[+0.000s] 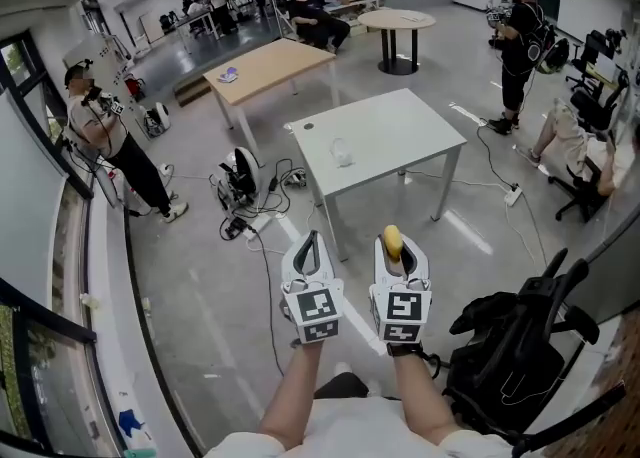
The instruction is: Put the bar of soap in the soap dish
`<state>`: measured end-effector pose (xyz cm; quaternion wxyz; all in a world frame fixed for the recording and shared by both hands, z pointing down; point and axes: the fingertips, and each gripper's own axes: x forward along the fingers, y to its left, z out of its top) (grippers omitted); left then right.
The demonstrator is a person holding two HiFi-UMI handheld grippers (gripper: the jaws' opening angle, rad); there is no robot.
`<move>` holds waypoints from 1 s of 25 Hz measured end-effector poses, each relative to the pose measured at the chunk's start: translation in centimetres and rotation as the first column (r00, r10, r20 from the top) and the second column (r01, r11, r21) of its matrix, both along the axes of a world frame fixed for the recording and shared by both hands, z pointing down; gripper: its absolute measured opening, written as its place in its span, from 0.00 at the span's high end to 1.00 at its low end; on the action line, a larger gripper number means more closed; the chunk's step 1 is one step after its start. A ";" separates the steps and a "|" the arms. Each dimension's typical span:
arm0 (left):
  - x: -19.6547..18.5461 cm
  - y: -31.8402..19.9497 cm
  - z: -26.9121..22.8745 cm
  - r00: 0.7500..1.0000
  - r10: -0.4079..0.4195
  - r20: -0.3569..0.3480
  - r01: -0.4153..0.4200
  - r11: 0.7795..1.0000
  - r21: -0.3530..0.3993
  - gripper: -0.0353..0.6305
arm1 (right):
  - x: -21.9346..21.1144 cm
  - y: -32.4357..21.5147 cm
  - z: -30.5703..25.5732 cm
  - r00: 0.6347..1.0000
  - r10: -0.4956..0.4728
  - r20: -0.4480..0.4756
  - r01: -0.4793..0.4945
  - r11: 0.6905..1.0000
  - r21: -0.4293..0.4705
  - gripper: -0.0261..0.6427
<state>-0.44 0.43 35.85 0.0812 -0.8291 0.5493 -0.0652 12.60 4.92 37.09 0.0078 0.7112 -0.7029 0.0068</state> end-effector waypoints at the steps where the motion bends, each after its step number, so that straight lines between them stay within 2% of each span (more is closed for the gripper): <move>1: 0.5 -0.5 0.2 1.000 0.003 -0.013 -0.003 1.000 0.000 0.95 | 0.7 -0.4 0.2 1.000 0.014 -0.007 -0.014 1.000 -0.001 0.79; 5: 2.1 -3.8 0.2 0.997 0.048 -0.064 -0.047 0.999 0.025 0.95 | 2.2 -3.6 0.0 0.999 0.038 -0.025 -0.037 0.999 0.014 0.79; 9: 4.8 -8.6 1.2 0.989 0.089 -0.119 -0.090 0.996 0.001 0.95 | 4.7 -7.8 1.0 0.997 0.059 -0.055 -0.060 0.998 -0.009 0.79; 13: 6.3 -14.6 -0.9 0.981 0.105 -0.164 -0.104 0.994 0.019 0.95 | 5.8 -13.7 -1.0 0.998 0.034 -0.049 -0.034 0.999 0.010 0.79; 16: 5.9 -19.7 -2.7 0.974 0.109 -0.198 -0.106 0.994 0.029 0.95 | 5.0 -18.6 -2.6 0.999 0.011 -0.053 -0.010 1.000 0.021 0.79; 22: 3.5 -28.5 -2.4 0.971 0.064 -0.230 -0.061 0.998 0.018 0.95 | 3.9 -27.5 -1.7 0.998 -0.045 -0.032 0.044 0.999 -0.010 0.79; 25: 3.1 -31.7 -0.8 0.965 0.039 -0.258 -0.052 0.998 -0.044 0.95 | 3.7 -30.1 0.6 0.997 -0.071 -0.029 0.069 0.995 -0.067 0.79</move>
